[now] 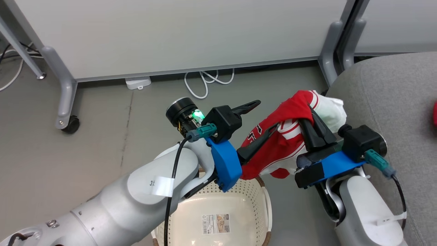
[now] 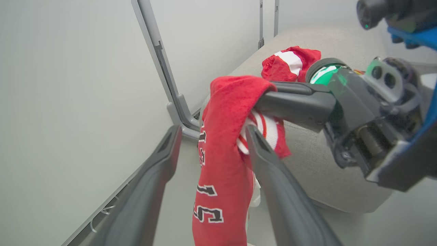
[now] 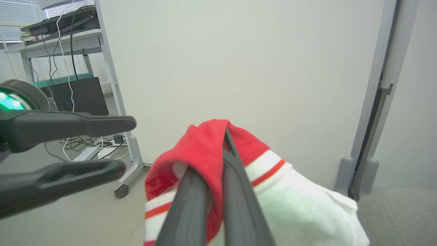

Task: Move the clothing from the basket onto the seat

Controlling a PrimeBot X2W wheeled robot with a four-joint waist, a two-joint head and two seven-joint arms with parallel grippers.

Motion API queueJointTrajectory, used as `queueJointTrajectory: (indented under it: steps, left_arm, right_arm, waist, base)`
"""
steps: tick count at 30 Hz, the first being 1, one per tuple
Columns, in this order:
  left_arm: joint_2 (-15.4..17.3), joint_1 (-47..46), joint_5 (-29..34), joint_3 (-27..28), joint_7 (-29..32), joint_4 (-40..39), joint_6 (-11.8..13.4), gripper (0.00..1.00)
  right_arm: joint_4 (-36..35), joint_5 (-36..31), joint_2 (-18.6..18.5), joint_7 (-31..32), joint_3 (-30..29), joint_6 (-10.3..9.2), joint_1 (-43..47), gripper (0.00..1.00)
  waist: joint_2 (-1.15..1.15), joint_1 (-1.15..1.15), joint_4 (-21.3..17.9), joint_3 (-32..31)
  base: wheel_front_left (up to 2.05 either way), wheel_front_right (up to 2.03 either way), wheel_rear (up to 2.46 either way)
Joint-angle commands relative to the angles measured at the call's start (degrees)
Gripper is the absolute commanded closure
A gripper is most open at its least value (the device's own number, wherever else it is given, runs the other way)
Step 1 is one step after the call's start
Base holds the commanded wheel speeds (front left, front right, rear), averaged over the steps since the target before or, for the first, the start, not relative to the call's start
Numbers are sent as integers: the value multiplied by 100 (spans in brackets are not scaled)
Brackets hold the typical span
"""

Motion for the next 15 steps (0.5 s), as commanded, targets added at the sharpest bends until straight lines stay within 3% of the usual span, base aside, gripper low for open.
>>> queueJointTrajectory:
  steps: [1, 15]
  left_arm:
    - [20, -66, 41, -9, -43, -4, -3, 0]
    - [99, -63, 143, -8, -94, -90, -3, 0]
  right_arm:
    - [-70, -46, -11, -21, -70, 1, -114, 100]
    - [-413, -198, -9, -21, -703, 1, 13, 100]
  waist:
    - [0, 0, -112, 68]
    - [0, 0, -817, 355]
  base:
    - [0, 0, 0]
    - [0, 0, 0]
